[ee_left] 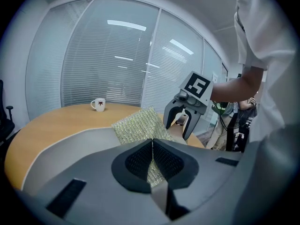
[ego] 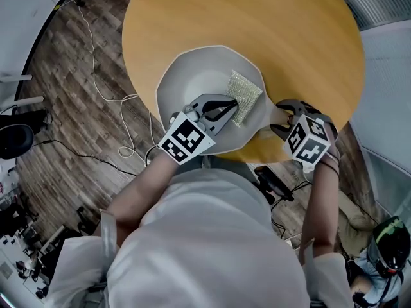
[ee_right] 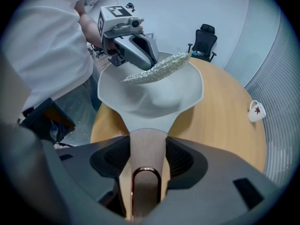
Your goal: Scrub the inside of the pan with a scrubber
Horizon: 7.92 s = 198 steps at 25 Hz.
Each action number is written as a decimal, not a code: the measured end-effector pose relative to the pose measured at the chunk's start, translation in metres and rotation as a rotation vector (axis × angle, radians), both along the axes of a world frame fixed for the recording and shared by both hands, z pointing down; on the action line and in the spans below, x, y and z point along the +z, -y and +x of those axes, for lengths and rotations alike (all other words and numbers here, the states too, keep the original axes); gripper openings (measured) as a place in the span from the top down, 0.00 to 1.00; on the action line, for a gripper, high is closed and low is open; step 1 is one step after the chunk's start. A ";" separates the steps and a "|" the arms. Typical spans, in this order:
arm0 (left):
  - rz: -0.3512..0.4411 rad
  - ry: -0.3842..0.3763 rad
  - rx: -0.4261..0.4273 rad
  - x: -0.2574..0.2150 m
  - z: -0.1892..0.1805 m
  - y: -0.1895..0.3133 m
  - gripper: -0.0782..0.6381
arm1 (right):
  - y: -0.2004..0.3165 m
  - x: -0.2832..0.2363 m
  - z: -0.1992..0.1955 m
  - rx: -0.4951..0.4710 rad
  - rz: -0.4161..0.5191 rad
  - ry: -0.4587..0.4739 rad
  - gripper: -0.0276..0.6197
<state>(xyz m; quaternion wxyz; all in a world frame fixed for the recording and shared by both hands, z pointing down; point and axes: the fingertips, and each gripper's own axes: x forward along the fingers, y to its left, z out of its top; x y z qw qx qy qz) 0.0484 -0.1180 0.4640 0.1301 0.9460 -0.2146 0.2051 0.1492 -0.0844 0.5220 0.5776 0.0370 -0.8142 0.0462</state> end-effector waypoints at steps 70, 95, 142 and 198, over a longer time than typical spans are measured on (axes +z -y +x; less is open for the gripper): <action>-0.086 0.113 0.152 0.066 0.056 0.022 0.87 | -0.009 0.005 -0.006 -0.080 0.010 -0.137 0.59; -0.087 0.143 -0.016 0.070 0.037 0.069 0.87 | -0.017 0.004 -0.011 -0.090 0.011 -0.123 0.59; 0.051 0.390 -0.050 0.080 -0.029 0.119 0.87 | -0.020 0.000 -0.011 -0.024 -0.018 -0.080 0.59; -0.139 0.831 -0.147 0.073 -0.112 0.111 0.87 | -0.021 -0.003 -0.011 -0.031 0.002 -0.072 0.59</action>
